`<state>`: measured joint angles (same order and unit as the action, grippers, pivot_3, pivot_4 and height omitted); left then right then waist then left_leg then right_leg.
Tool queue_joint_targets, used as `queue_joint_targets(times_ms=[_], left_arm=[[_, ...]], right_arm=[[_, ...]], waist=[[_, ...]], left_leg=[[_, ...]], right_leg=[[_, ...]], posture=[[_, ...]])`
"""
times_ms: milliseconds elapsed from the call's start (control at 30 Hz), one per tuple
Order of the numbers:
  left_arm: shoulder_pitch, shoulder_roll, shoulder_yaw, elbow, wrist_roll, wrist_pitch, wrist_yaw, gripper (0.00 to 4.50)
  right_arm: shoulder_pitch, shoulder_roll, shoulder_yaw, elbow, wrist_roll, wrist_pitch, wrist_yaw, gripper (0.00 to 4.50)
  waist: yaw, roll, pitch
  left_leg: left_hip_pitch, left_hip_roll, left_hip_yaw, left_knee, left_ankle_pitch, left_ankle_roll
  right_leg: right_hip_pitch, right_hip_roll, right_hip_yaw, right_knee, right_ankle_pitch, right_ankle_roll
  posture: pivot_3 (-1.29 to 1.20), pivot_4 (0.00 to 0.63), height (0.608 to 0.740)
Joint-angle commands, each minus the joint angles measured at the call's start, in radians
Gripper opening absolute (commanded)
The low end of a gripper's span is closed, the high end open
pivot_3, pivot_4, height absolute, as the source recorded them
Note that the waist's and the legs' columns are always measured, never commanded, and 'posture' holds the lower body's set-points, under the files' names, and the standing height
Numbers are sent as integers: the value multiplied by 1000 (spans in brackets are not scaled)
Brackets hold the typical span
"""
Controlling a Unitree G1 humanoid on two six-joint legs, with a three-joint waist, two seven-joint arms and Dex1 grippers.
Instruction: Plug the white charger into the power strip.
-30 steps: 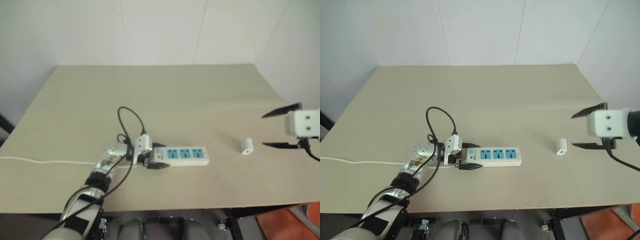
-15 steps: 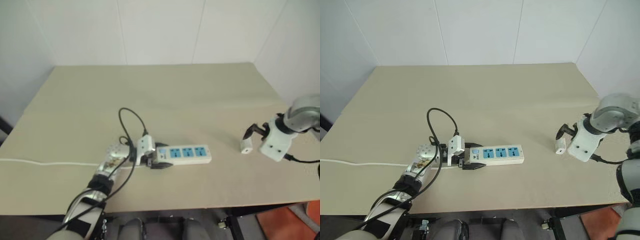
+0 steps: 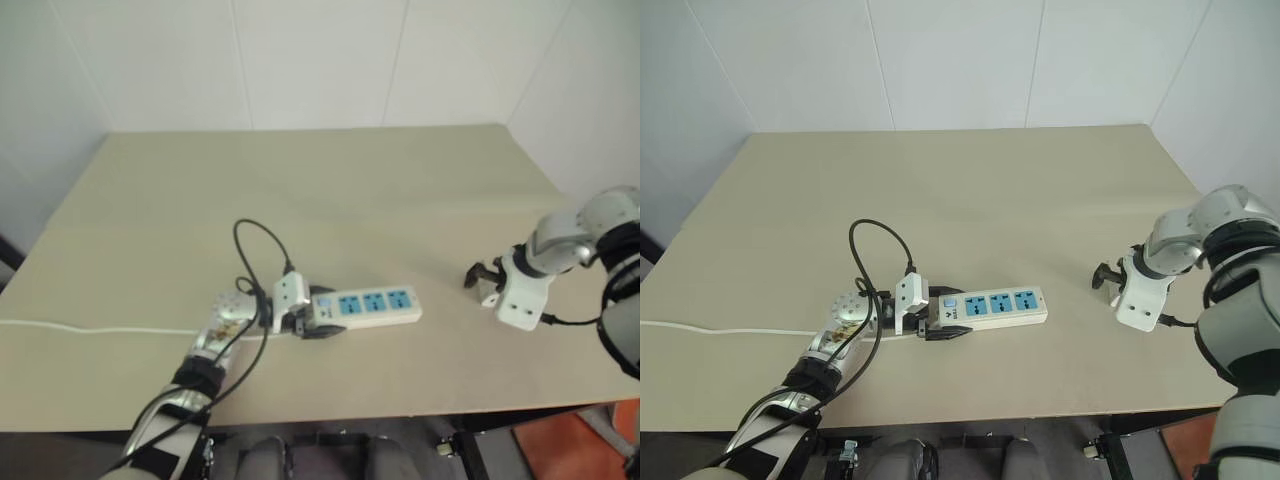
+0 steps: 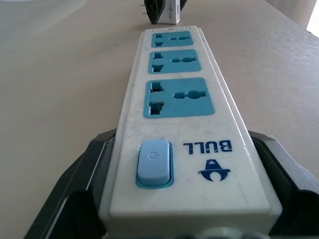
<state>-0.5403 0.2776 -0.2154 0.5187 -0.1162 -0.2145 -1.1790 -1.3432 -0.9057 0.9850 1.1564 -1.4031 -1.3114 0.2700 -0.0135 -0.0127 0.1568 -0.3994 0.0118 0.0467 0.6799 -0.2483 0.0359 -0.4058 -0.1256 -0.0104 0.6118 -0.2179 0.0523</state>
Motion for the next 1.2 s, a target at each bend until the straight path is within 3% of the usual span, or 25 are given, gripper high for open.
queue_joint_targets(times_ms=[33,167,400,500,633,733,800,900,967,1067,1200], left_arm=[[25,4,-21,-35,10,18,9,3347],[37,16,-21,-54,10,29,15,3347],[40,25,-19,-57,11,33,28,3347],[37,27,-18,-51,14,29,33,3347],[22,30,-22,-31,14,20,21,3347],[5,25,-27,-13,16,13,9,3347],[-10,19,-30,4,18,6,6,3347],[-30,17,-34,29,20,-7,-9,3347],[-39,18,-34,42,20,-16,-18,3347],[-54,20,-36,64,20,-25,-31,3347],[-71,25,-36,89,21,-38,-47,3347]], right_arm=[[-45,3,56,28,-54,21,-96,4500],[-60,21,108,51,-86,22,-160,3602],[-69,37,184,63,-132,33,-250,1148],[-73,39,198,68,-132,37,-280,1107],[-109,31,112,109,-17,-11,-230,1107],[-158,60,-103,332,248,-163,7,1107],[-200,105,-349,549,395,-170,265,1107],[-275,145,-802,797,612,-5,758,1107],[-303,150,-1017,848,736,137,987,1107],[-361,153,-1262,929,902,401,1173,1107],[-331,186,-1422,938,1025,579,1238,1107]], waist=[[-1,0,0],[-3,1,0],[-9,2,-1],[-9,2,-1],[-12,2,-1],[-17,4,-1],[-18,4,-1],[-21,4,-1],[-22,4,-1],[-23,4,-1],[-24,4,-1]], left_leg=[[0,0,0,0,0,0],[0,0,0,0,0,0],[1,0,0,0,0,0],[1,0,0,0,0,0],[2,0,0,0,0,0],[2,0,0,-1,0,0],[3,0,1,-1,0,0],[4,1,1,-1,0,0],[10,1,0,-2,0,0],[11,1,-1,-2,0,0],[11,2,-4,-3,-2,-3]], right_leg=[[0,0,0,0,0,0],[0,0,0,0,0,0],[0,0,0,1,0,0],[0,0,0,1,0,0],[0,0,1,1,0,0],[0,0,1,1,0,0],[2,0,0,0,0,0],[6,1,-1,-2,1,0],[14,1,-3,-2,1,0],[16,1,-3,-2,1,1],[15,1,-3,-2,1,0]], posture=[[0,150,740],[0,150,740],[0,150,740],[0,150,740],[0,150,740],[0,150,740],[0,150,740],[0,150,740],[0,150,740],[0,150,740],[0,150,740]])
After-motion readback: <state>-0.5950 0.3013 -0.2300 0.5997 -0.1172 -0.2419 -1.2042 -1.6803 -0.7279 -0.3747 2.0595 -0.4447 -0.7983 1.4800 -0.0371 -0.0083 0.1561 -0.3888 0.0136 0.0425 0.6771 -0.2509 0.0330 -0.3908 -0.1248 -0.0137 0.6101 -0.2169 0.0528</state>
